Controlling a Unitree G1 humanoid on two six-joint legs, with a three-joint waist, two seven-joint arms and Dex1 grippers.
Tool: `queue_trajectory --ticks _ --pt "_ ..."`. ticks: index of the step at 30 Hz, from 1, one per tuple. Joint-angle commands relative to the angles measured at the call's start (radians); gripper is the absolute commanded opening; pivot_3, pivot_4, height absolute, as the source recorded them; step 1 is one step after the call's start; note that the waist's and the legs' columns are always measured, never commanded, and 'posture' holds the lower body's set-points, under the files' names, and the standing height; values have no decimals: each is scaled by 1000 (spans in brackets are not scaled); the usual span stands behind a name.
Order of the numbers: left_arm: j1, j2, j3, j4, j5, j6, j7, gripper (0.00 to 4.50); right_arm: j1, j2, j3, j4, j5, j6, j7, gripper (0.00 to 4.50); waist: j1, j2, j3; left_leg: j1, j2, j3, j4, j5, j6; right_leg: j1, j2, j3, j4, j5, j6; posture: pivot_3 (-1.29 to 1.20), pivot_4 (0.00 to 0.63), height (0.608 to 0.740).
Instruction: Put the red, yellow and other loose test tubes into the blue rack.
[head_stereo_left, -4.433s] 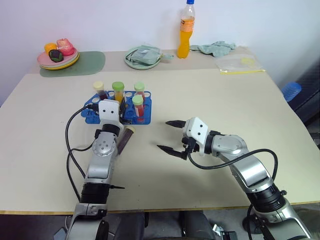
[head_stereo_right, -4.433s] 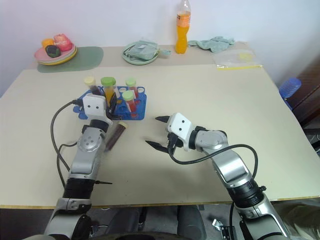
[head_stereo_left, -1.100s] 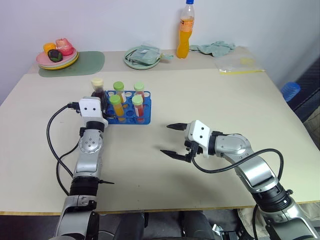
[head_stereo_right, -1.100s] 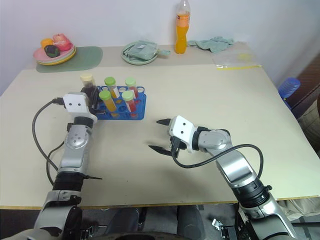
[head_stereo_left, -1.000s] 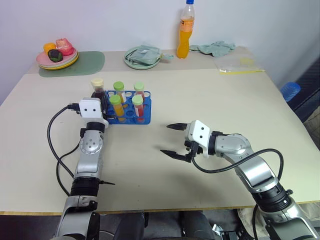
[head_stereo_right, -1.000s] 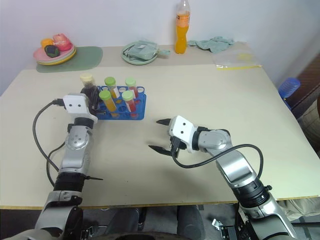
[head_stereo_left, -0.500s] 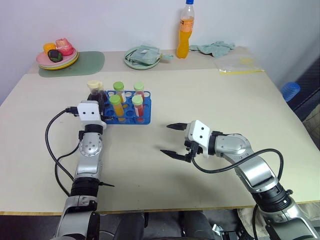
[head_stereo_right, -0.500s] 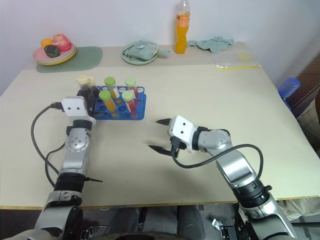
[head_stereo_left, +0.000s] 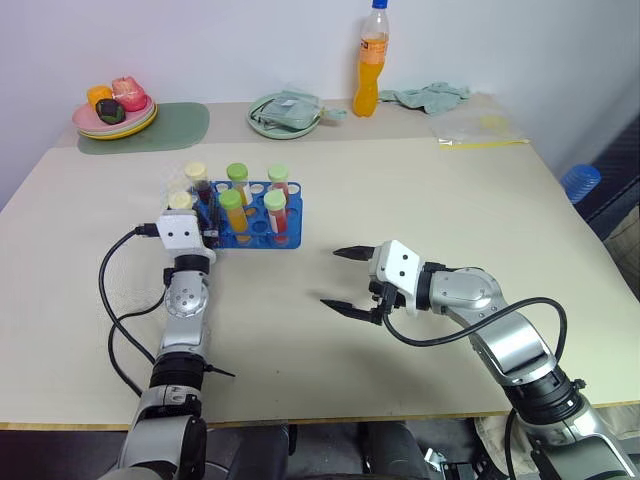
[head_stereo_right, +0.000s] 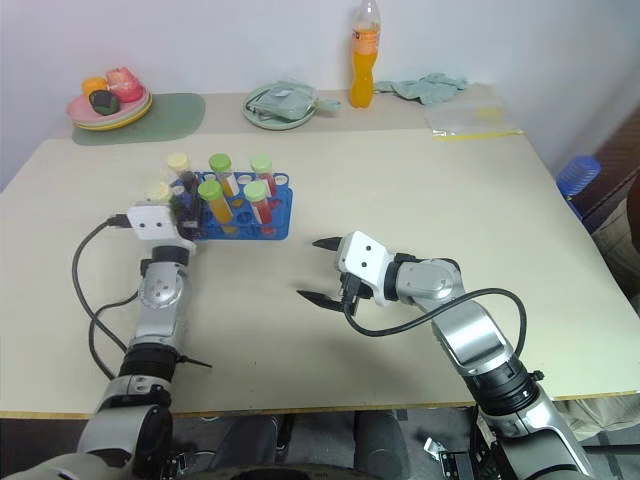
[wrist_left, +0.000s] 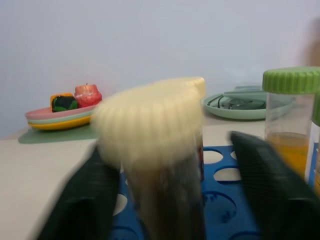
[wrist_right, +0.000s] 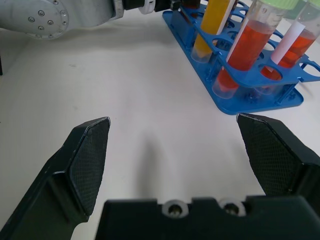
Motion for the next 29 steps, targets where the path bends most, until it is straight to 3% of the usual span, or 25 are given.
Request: queue_trajectory --ticks 1,5,9,13,17,29 --pt "61 25 45 -200 -89 48 -46 4434 -18 8 -52 -56 36 8 -12 4500 -3 0 0 0 0 0 0 0 0 0 0 0 0 0 0 0 150 740" --pt "184 95 95 -488 -244 246 -128 4434 -29 -15 -161 -78 128 61 -2 4500 -3 0 0 0 1 -1 -1 0 0 -1 0 1 1 0 0 0 150 740" --pt "340 256 181 -707 -395 480 -244 4434 7 -81 -301 -60 193 110 2 4500 -1 1 0 0 1 -1 -1 0 0 0 0 1 0 0 0 0 150 740" --pt "510 427 247 -802 -476 654 -404 4434 101 -201 -415 24 181 87 34 4500 7 1 0 0 0 0 -1 -1 2 2 0 1 -2 0 0 0 150 740" --pt "584 490 259 -806 -441 689 -479 4434 156 -276 -468 118 167 32 65 4500 4 2 0 2 1 3 0 -1 2 5 0 0 -2 0 0 0 150 740" --pt "576 400 225 -834 -374 715 -461 4434 129 -260 -440 234 157 -49 79 4500 2 2 0 3 2 2 -1 -2 2 5 0 1 -3 0 -1 0 150 740"
